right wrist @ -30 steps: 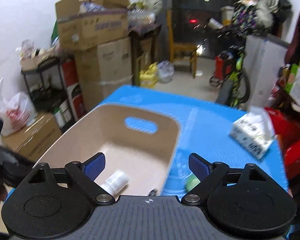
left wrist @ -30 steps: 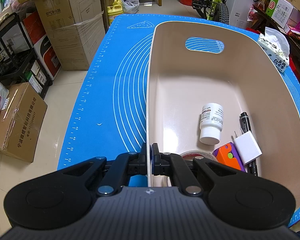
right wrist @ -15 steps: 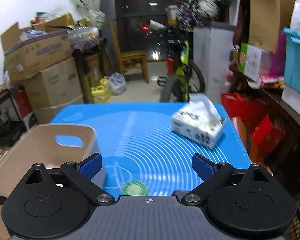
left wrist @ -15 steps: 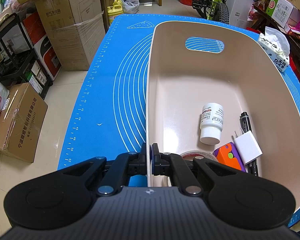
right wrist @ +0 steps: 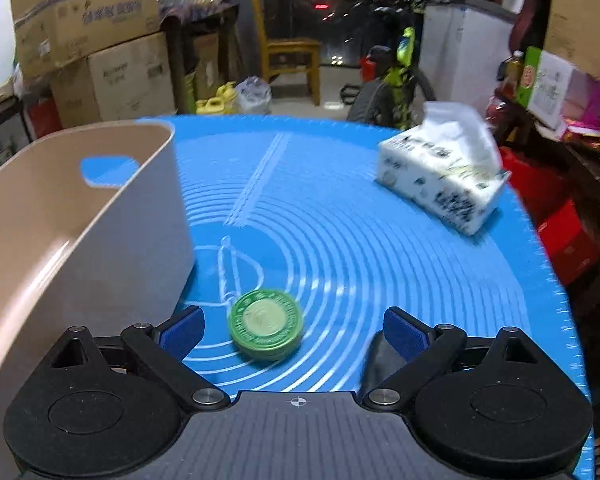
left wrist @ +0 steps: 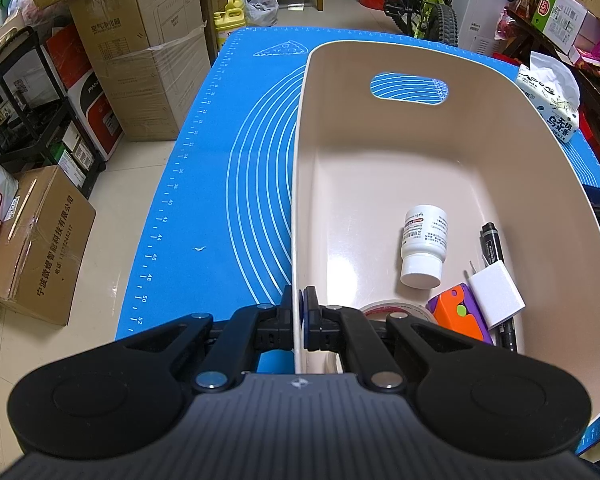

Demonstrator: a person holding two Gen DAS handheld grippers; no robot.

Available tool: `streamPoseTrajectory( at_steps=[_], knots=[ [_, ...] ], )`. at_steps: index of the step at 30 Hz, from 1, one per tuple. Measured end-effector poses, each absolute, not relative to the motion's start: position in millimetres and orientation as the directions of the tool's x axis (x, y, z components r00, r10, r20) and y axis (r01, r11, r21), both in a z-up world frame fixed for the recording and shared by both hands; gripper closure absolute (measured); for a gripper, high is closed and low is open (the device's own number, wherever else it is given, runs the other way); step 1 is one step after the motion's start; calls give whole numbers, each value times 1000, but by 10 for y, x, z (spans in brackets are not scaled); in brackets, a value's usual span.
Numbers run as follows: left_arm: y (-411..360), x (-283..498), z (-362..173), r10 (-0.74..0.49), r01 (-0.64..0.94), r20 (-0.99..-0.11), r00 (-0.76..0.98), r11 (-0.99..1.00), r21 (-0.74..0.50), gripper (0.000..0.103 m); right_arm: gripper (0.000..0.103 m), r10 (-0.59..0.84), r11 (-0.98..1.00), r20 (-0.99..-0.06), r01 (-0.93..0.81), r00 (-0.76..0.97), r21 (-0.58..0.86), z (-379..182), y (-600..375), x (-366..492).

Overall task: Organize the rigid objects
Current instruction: 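Move the right gripper to the green ointment tin and grasp it, then carry the green ointment tin into the bin and open the right gripper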

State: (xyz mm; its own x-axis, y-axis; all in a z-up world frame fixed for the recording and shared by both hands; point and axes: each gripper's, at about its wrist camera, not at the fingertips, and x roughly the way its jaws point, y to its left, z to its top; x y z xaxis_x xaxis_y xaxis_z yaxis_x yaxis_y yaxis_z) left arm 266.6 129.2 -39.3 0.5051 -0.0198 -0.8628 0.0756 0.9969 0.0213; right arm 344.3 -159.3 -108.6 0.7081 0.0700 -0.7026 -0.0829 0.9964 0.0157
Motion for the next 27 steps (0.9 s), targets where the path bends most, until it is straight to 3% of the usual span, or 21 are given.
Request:
streamPoseTrajectory(
  at_steps=[16,19,23,27],
  knots=[
    [1250,2660,-393,-18,78,-863,505,997,24,98,22,47,997,-739,-74,672,-4,-1383,-1486,3717],
    [1251,2661,-395,-18,78,-863,505,997,24,98,27,53,997,-732,-78,680,0,-1386,-1475,3697],
    [1251,2661,-394,-18,78,-863,505,997,24,98,47,66,995,-721,-98,690,-3,-1368,-1439,3658],
    [1250,2661,-395,-19,78,-863,505,997,23,98,48,57,995,-720,-95,692,-13,-1361,-1407,3646]
  ],
)
